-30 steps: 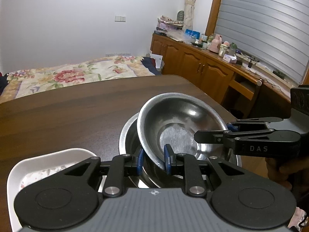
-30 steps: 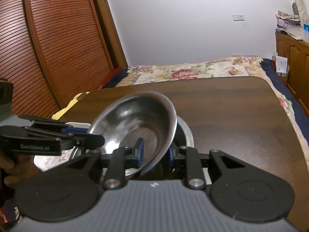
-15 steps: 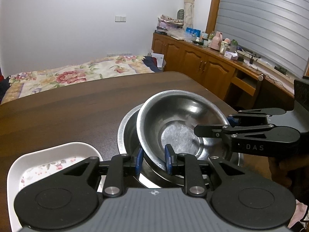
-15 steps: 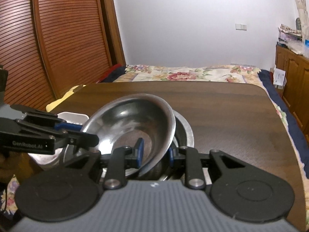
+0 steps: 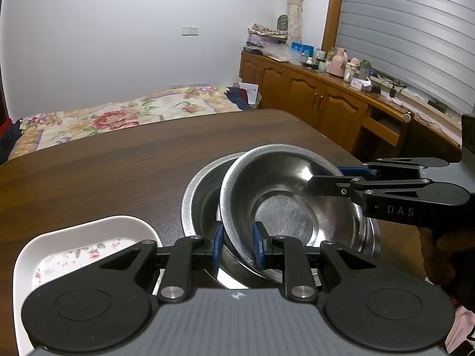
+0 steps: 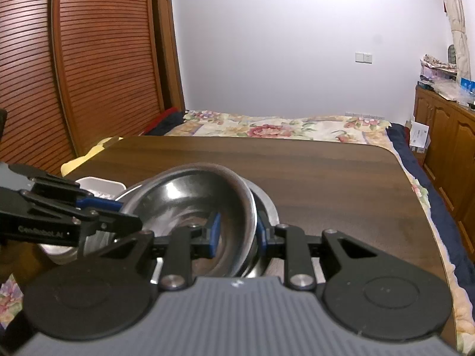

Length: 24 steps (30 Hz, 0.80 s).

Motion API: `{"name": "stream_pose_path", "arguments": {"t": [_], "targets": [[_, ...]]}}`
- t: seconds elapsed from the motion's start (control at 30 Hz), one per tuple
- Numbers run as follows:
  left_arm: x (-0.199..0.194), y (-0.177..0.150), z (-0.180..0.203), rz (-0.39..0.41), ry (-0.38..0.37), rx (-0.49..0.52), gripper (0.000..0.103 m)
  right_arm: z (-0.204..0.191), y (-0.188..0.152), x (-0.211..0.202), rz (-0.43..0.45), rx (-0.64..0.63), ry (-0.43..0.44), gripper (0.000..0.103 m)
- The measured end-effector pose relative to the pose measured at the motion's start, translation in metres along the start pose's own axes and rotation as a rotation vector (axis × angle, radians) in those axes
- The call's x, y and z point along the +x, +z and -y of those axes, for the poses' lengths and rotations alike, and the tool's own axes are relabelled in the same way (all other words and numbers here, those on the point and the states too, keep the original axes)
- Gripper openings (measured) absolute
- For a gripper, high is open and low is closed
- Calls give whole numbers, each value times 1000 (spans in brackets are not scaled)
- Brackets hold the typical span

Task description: Organize plates and bowls

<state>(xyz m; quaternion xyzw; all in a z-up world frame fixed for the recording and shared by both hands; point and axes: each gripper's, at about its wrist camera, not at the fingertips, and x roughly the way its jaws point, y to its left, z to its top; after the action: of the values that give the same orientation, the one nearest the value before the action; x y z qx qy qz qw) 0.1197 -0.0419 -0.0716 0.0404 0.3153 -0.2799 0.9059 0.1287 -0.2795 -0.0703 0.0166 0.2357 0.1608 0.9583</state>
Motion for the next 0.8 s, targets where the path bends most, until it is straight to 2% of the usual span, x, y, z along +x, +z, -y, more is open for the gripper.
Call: {"name": "stream_pose_path", "arguments": {"t": [0.57, 0.67, 0.7, 0.73, 0.77, 0.8], "targets": [[-8, 0, -6, 55, 28, -58, 25, 10, -1, -5, 93, 55, -35, 27], [-11, 0, -6, 80, 30, -84, 38, 12, -5, -3, 102, 54, -44, 31], [-12, -1, -5, 92, 33, -91, 46, 12, -6, -2, 106, 54, -45, 33], [-13, -1, -3, 98, 41, -93, 54, 13, -8, -1, 110, 53, -46, 39], [-13, 0, -1, 103, 52, -91, 56, 13, -10, 0, 115, 54, -46, 44], [-14, -1, 1, 110, 66, -86, 60, 13, -12, 1, 119, 57, -43, 45]]}}
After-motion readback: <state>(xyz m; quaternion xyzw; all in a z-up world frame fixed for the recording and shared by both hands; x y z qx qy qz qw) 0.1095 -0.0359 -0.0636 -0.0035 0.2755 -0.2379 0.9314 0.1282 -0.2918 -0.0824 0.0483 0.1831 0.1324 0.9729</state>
